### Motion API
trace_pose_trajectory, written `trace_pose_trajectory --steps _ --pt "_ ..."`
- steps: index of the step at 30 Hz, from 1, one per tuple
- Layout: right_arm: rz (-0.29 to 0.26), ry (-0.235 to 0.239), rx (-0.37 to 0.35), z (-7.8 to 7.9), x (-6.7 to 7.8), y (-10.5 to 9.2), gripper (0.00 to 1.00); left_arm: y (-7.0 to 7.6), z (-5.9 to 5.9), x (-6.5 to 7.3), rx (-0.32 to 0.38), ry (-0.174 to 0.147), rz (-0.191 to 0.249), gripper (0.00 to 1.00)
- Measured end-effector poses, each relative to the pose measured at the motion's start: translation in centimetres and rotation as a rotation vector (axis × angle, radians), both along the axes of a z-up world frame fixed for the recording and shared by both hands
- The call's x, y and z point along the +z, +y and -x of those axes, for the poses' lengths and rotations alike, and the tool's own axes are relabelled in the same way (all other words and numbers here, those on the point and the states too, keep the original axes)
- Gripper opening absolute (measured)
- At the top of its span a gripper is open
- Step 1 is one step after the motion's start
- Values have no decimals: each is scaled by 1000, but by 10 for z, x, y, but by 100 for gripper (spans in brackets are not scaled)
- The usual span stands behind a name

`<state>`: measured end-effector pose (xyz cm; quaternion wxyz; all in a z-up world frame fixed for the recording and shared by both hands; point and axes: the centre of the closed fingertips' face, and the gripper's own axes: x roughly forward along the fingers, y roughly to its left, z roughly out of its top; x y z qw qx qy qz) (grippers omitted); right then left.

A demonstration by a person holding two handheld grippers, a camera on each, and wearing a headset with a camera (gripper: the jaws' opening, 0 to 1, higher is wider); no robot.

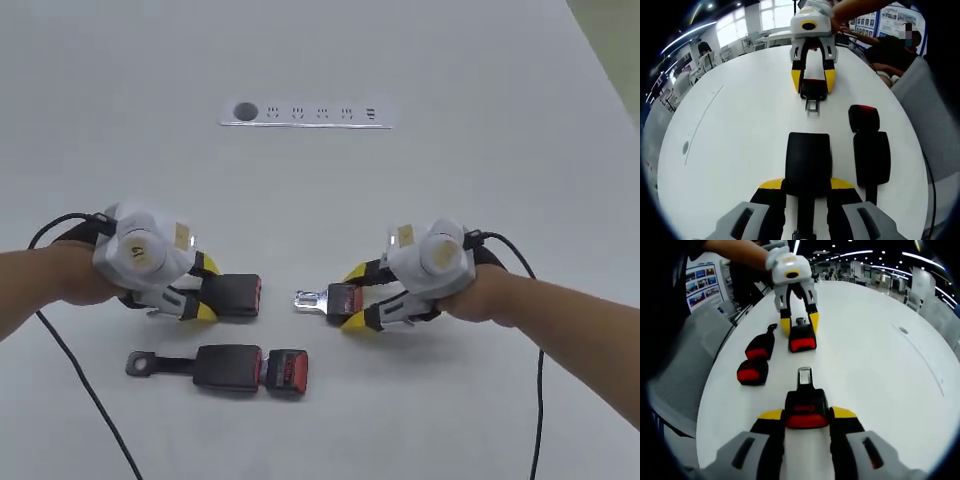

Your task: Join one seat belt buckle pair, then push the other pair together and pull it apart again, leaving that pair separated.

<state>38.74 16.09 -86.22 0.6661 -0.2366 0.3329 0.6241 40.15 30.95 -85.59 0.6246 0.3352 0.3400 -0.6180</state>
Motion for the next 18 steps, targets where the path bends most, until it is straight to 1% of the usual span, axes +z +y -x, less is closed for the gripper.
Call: trace_pose_trajectory --steps 3,10,14,18 --pt "2 8 -15 1 0 -8 35 0 0 0 -1 -1 -2 32" --pt "15 11 -20 4 -1 -25 35 -1 0 0 -6 -5 -8 33" --pt "28 22 -31 6 0 -36 36 -1 0 0 -3 -3 -14 33" --pt "44 20 -32 7 0 -45 36 -1 1 0 -2 -3 -20 33"
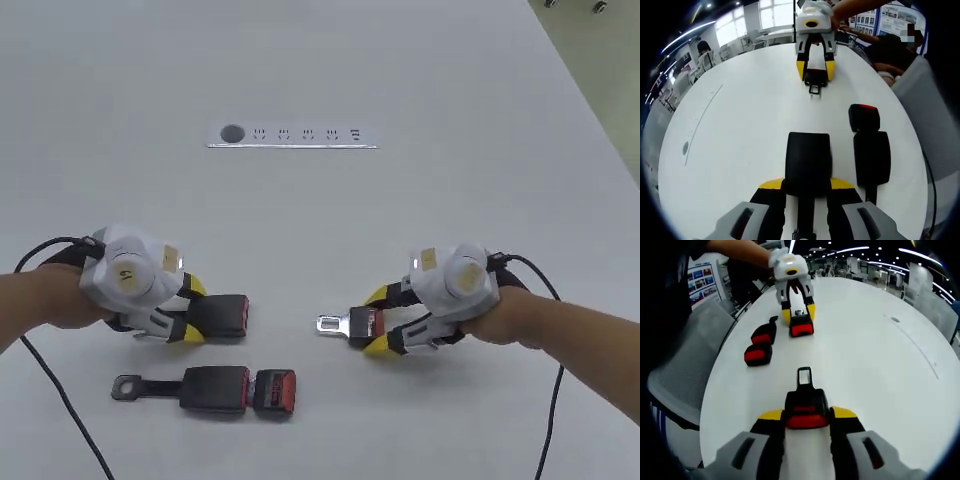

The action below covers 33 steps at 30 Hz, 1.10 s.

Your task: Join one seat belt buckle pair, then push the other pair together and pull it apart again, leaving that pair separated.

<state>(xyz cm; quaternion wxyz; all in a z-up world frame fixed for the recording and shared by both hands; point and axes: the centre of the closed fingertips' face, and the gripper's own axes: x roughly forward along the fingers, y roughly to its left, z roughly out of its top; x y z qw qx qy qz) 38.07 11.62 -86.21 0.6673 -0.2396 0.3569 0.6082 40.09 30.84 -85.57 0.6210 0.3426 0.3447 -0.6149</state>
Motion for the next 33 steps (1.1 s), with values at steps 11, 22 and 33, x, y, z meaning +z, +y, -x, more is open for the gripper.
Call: trace_pose_trajectory --steps 11,22,33 --pt "-11 -9 -23 1 0 -12 36 2 1 -1 9 10 -18 33" --pt "-52 -34 -216 -13 13 -5 53 5 0 7 106 45 -14 43" --pt "-145 -182 -573 -25 38 -3 82 19 -20 54 565 4 230 77"
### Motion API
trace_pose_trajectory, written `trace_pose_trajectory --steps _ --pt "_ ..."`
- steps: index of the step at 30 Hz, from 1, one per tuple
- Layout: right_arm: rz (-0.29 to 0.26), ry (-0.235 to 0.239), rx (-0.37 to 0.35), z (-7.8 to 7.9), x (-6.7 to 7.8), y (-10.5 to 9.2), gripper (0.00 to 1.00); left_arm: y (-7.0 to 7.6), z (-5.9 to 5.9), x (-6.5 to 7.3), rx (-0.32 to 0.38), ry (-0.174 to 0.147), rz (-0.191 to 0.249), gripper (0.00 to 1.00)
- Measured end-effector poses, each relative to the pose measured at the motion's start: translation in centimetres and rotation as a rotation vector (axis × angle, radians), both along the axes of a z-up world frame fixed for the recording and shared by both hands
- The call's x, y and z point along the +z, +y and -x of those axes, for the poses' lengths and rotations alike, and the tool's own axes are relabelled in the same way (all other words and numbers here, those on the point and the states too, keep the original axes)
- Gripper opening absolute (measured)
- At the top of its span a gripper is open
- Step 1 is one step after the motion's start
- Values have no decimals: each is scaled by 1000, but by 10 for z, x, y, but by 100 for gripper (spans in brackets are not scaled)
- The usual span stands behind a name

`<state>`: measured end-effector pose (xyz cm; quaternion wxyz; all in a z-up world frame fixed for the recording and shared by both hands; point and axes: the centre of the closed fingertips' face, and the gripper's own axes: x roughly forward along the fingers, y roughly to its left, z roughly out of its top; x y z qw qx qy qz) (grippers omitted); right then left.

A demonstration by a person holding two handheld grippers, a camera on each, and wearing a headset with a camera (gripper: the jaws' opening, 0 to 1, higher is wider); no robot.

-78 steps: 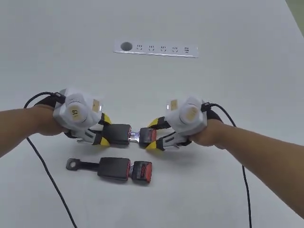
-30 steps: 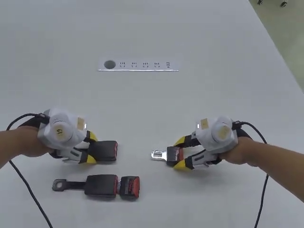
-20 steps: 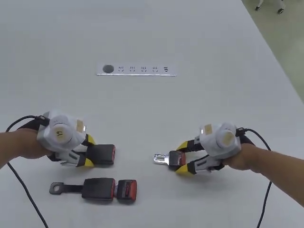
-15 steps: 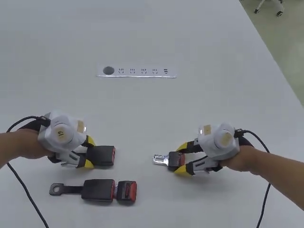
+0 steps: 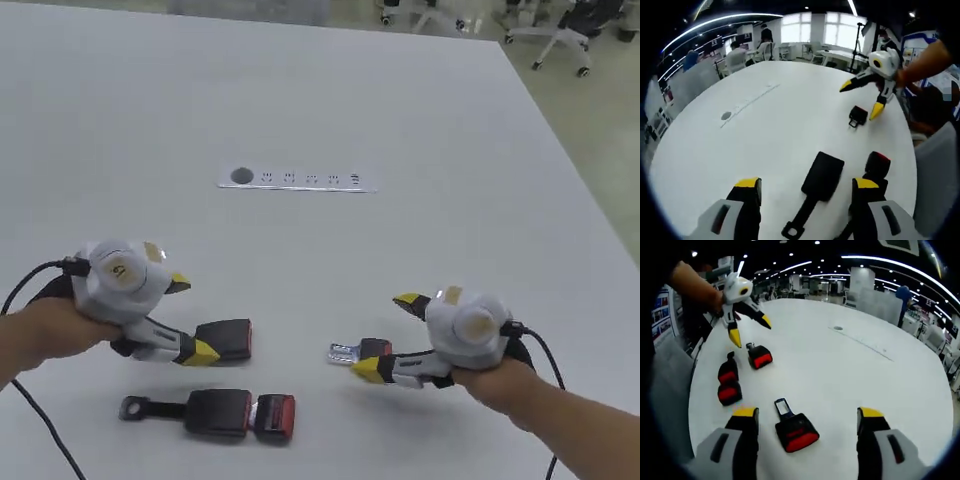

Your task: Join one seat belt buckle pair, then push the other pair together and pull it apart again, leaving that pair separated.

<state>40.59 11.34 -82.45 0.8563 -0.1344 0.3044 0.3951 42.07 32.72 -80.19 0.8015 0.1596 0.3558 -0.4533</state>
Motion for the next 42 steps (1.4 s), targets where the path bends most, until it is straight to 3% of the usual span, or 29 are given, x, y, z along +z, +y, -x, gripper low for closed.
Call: trace_pose_trajectory --steps 3,5,9,12,17,20,28,36,42 --pt "12 -19 -49 5 2 -1 86 8 5 8 101 4 55 83" --pt "-5 -40 -82 9 7 2 88 14 7 16 164 -32 82 85" --pt "-21 -69 -145 18 18 4 91 23 27 23 214 -31 112 88" --pt "-38 -83 -173 25 26 6 93 28 38 34 274 -39 166 90" --pt "-40 -108 -196 37 38 6 94 37 57 39 289 -57 165 92" --pt "-68 -127 -219 46 48 6 95 43 68 41 312 -68 189 94" --pt "-79 -158 -233 75 60 9 97 56 95 55 340 -105 239 100" --pt "-75 -184 -219 100 67 9 99 71 128 54 311 -101 255 100" --pt "-64 -195 -190 115 70 9 100 84 146 53 280 -107 244 100"
